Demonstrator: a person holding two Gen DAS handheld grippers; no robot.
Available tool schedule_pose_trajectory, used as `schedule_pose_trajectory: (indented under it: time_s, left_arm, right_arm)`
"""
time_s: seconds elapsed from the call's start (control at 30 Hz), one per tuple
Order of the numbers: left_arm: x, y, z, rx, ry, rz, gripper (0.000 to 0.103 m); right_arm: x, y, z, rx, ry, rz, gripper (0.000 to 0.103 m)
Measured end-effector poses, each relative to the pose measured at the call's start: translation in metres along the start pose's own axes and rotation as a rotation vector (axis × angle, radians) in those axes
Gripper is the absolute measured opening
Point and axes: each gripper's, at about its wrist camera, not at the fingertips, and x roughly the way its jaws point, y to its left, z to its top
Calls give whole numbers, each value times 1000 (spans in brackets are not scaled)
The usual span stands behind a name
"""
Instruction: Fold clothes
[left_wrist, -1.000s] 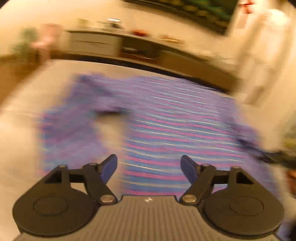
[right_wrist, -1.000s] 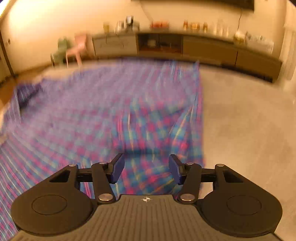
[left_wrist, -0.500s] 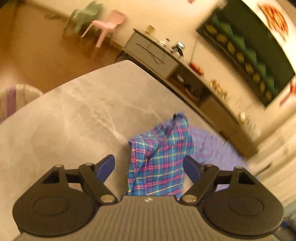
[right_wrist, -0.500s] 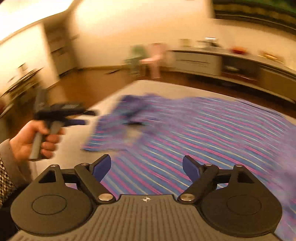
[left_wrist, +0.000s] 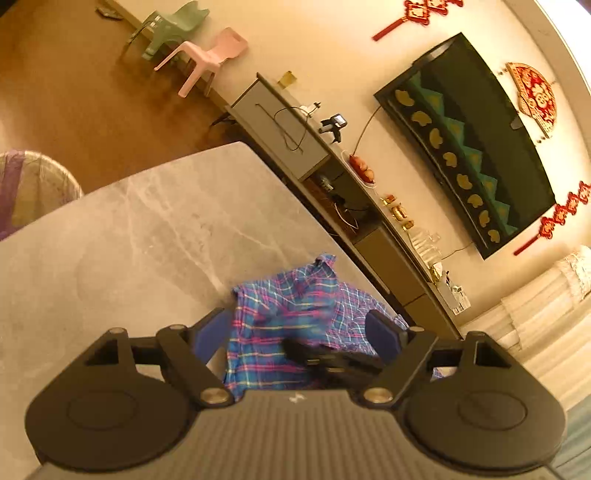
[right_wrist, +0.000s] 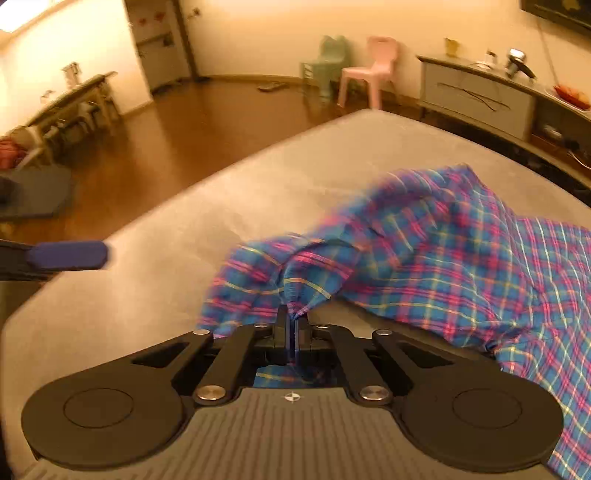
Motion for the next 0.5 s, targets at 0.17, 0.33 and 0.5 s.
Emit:
schedule_pose_trajectory:
  time_s: [0.17,0.33,0.5]
  left_arm:
    - [-9,-15,-21,55,63,-30,82]
    - [-11,-63,-78,255,204,-47,83]
    - [-11,-88,-171,472,314,77,83]
  right_arm:
    - [-117,-24,33,-2,-97,-13,0]
    - [-265,-114,24,115,-188,-176,0]
    - [-329,-209,-62,369,-183,-231,0]
